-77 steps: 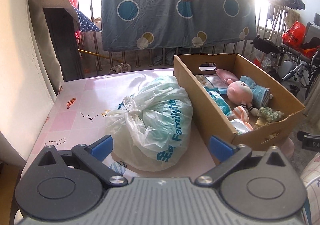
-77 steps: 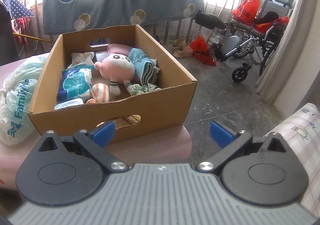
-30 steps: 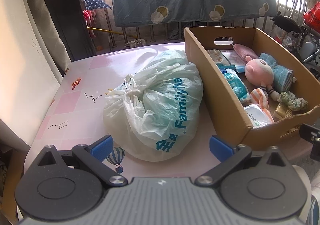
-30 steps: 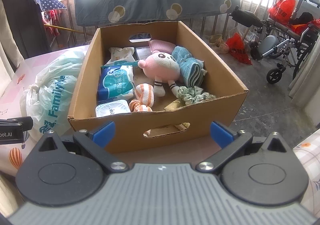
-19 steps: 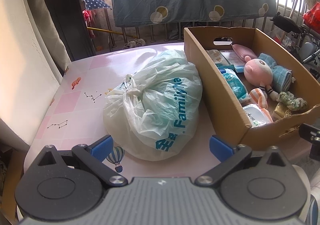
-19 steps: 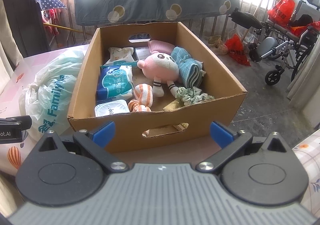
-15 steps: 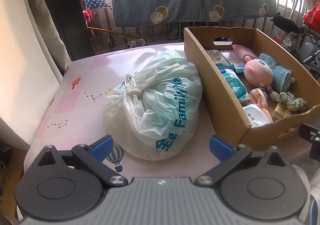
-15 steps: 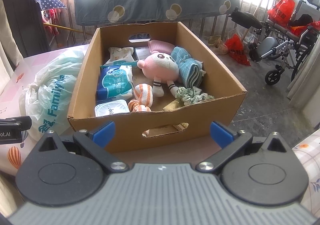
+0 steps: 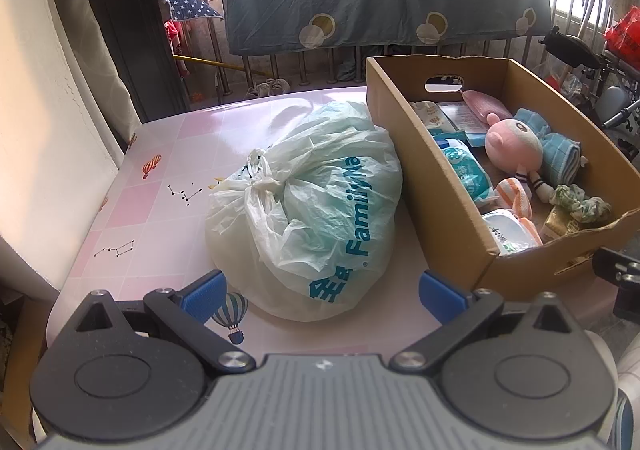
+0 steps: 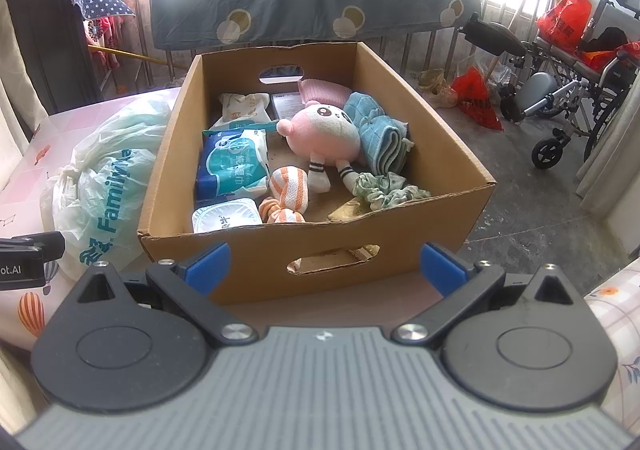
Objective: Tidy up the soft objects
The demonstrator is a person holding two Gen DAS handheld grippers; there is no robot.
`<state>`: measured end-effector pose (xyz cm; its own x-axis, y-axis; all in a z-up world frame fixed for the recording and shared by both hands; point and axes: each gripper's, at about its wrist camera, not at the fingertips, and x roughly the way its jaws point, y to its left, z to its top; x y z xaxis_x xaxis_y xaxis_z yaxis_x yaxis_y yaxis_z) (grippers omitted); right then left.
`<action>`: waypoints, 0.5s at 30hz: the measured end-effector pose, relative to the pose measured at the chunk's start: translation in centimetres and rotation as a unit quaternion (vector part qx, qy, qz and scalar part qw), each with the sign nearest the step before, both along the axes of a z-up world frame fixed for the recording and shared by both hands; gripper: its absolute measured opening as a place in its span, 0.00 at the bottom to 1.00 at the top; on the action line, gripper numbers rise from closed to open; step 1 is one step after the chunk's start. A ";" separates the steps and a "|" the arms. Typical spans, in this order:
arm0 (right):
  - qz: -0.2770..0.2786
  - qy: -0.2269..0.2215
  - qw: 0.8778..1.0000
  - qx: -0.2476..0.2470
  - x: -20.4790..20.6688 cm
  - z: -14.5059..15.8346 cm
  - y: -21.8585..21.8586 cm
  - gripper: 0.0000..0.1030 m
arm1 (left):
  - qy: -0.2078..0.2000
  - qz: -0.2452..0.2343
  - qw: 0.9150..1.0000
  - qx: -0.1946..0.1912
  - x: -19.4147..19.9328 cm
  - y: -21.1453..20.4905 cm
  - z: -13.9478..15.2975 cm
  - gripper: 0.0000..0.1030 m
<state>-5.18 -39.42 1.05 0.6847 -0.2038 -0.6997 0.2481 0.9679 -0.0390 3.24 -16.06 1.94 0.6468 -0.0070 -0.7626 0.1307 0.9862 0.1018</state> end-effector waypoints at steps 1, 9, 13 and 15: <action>0.000 0.000 1.000 0.000 0.0 0.0 0.0 0.99 | 0.000 0.000 1.000 0.000 0.0 0.0 0.0 1.00; 0.000 0.000 1.000 0.000 0.1 0.0 0.0 0.99 | 0.001 -0.001 1.000 0.000 0.0 0.0 0.0 1.00; 0.000 0.000 1.000 0.000 0.1 0.0 -0.1 0.99 | 0.001 -0.001 1.000 0.000 0.0 0.0 0.0 1.00; 0.000 0.000 1.000 0.000 0.1 0.0 -0.1 0.99 | 0.001 0.000 1.000 0.000 0.0 0.0 0.0 1.00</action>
<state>-5.12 -39.48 1.06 0.6842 -0.2034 -0.7004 0.2478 0.9680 -0.0390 3.25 -16.02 1.94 0.6452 -0.0082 -0.7640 0.1317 0.9862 0.1007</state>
